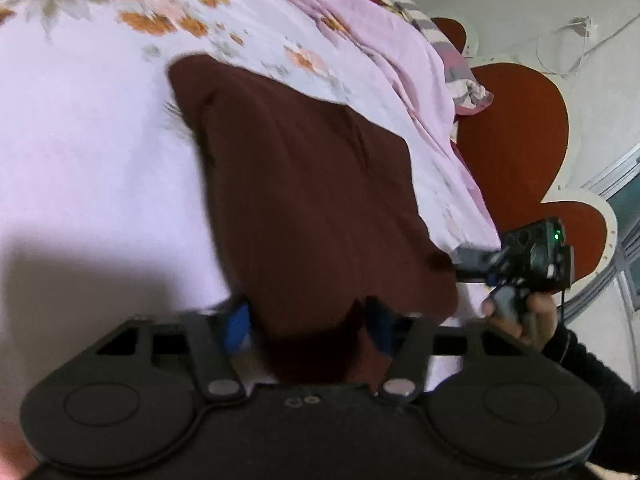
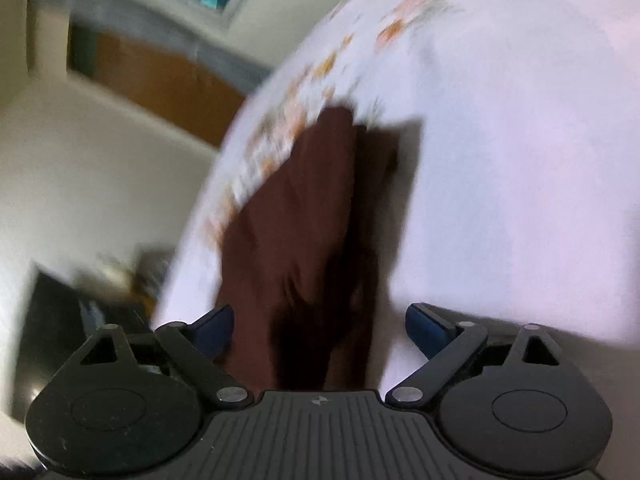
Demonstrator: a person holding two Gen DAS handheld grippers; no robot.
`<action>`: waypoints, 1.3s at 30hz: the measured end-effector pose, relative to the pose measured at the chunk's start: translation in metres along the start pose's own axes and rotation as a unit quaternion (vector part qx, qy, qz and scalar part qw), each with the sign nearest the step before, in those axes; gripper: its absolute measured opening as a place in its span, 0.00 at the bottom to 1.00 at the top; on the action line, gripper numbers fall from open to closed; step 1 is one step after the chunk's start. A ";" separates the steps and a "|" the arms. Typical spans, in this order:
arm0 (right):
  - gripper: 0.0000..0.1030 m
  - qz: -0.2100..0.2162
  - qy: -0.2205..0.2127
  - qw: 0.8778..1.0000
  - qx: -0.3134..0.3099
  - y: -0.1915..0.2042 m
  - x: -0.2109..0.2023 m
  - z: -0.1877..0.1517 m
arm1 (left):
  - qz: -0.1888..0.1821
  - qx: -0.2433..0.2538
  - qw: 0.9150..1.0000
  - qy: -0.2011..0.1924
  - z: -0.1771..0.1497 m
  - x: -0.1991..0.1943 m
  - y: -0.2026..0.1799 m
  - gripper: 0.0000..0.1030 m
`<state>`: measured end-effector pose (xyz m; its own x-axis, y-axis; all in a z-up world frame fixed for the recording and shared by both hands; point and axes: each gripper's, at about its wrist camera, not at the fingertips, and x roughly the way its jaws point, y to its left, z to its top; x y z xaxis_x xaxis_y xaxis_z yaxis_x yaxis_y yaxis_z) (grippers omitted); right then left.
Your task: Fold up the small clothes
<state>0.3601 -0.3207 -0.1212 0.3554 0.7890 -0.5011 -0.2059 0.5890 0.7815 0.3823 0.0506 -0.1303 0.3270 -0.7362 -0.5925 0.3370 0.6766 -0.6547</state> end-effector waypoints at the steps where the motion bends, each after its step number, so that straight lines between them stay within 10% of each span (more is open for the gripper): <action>1: 0.80 -0.014 0.006 1.000 -0.014 0.006 0.006 -0.001 | -0.002 -0.011 1.000 0.005 0.003 0.007 0.000 0.27; 3: 0.21 -0.016 0.047 0.999 -0.005 0.013 0.019 0.001 | -0.021 -0.045 0.999 0.009 0.006 0.009 0.004 0.19; 8: 0.21 0.014 0.039 0.999 -0.004 0.033 -0.006 -0.017 | -0.033 -0.041 0.999 0.015 -0.006 -0.015 -0.008 0.16; 13: 0.31 0.006 0.036 0.994 0.101 -0.010 0.009 -0.043 | 0.011 -0.086 0.996 -0.001 -0.031 -0.023 0.002 0.30; 15: 0.62 -0.002 0.003 0.994 0.112 -0.003 -0.013 -0.047 | 0.084 -0.051 0.994 -0.046 -0.042 -0.042 -0.023 0.48; 17: 0.82 -0.066 -0.052 0.995 0.051 0.024 -0.039 -0.058 | 0.205 -0.004 0.975 -0.083 -0.056 -0.056 -0.054 0.77; 21: 0.82 -0.132 -0.114 0.983 -0.051 0.082 -0.081 -0.096 | 0.330 0.051 0.933 -0.137 -0.093 -0.079 -0.111 0.77; 28: 1.00 -0.228 -0.170 0.944 -0.170 0.172 -0.115 -0.194 | 0.370 0.102 0.905 -0.184 -0.151 -0.120 -0.195 0.84; 39: 1.00 -0.255 -0.250 0.913 -0.197 0.249 -0.165 -0.312 | 0.350 0.143 0.897 -0.230 -0.258 -0.177 -0.261 0.88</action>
<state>-0.0342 -0.2493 0.0403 0.8483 0.2738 -0.4532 -0.1744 0.9527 0.2490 0.0088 0.0006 0.0238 0.8547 -0.0912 -0.5111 0.0988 0.9950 -0.0123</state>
